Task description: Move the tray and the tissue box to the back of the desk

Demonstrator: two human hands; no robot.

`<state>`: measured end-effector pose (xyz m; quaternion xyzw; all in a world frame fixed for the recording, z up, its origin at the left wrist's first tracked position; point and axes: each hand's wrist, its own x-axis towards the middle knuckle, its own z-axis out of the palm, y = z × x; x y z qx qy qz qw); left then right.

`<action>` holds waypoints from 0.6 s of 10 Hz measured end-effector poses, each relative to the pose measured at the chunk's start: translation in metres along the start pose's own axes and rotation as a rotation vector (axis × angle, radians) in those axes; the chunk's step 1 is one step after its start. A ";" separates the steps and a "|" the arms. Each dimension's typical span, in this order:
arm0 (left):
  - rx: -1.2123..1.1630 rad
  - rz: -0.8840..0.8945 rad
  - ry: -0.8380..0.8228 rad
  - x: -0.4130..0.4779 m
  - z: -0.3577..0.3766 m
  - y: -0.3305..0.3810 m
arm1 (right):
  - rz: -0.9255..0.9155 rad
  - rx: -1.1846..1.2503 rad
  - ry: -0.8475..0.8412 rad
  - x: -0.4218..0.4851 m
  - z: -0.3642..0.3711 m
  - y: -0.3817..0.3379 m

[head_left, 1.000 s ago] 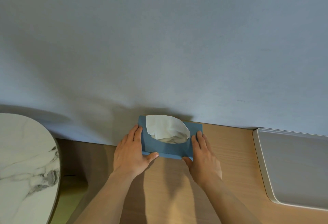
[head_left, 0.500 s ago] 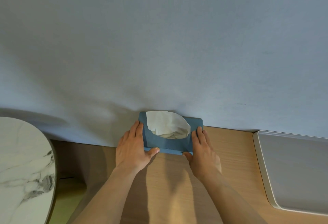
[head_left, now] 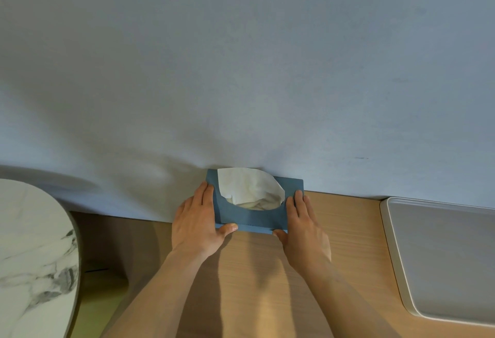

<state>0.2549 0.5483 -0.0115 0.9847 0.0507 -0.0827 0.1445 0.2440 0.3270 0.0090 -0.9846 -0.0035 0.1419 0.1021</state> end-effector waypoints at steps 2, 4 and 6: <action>0.042 0.016 -0.001 0.002 -0.002 0.001 | 0.000 0.009 0.000 0.000 0.003 0.001; 0.144 0.044 -0.100 0.003 -0.019 0.008 | 0.024 -0.087 -0.074 -0.003 -0.012 0.012; 0.118 0.015 -0.207 -0.018 -0.048 0.025 | 0.084 0.037 -0.155 -0.041 -0.050 0.030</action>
